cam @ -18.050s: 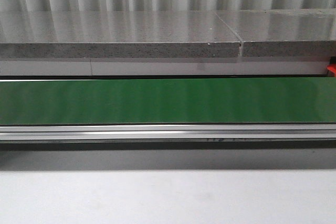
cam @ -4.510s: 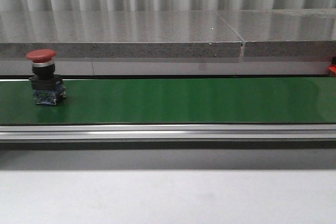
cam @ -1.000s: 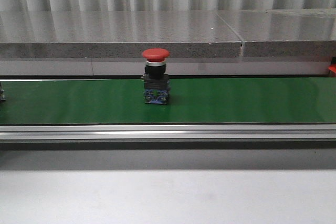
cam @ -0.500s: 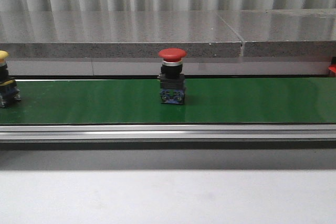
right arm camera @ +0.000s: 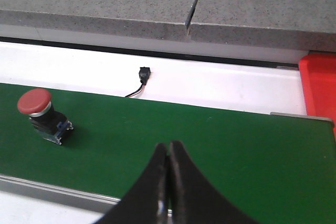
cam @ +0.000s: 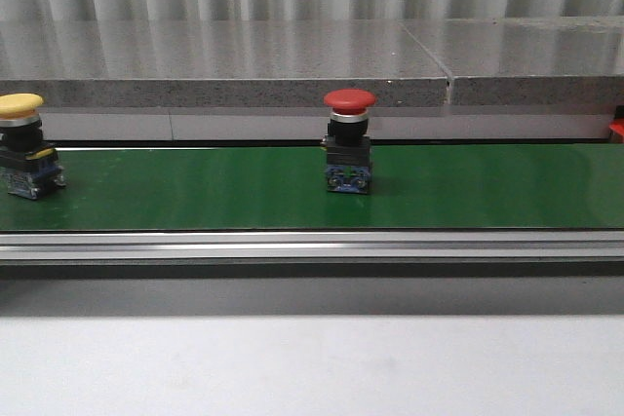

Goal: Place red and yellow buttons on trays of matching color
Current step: 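Lower the right gripper onto the red button at the belt's end and grasp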

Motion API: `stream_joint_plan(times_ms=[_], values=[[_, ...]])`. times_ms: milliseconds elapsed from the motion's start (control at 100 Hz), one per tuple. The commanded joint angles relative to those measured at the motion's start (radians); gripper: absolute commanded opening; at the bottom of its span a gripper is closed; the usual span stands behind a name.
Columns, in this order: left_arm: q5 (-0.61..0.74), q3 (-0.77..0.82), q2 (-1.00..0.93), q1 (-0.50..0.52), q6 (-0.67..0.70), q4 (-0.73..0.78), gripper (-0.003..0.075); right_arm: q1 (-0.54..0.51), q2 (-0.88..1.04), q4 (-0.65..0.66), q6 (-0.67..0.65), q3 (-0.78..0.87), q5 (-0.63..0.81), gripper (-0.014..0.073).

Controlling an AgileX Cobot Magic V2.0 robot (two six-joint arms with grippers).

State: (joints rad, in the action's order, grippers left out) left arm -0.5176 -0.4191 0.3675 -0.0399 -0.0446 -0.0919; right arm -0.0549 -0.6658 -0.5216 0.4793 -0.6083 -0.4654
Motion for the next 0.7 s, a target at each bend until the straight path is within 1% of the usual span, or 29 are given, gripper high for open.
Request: stream_joint_plan(times_ms=[0,690], values=[[0.067,-0.027,0.006,-0.007,0.001,-0.006,-0.0021,0.0,0.005,-0.017,0.006,-0.025,0.058,-0.0068],[0.067,-0.027,0.006,-0.007,0.001,-0.006,-0.0021,0.0,0.004,-0.017,0.006,-0.025,0.049,-0.0062]])
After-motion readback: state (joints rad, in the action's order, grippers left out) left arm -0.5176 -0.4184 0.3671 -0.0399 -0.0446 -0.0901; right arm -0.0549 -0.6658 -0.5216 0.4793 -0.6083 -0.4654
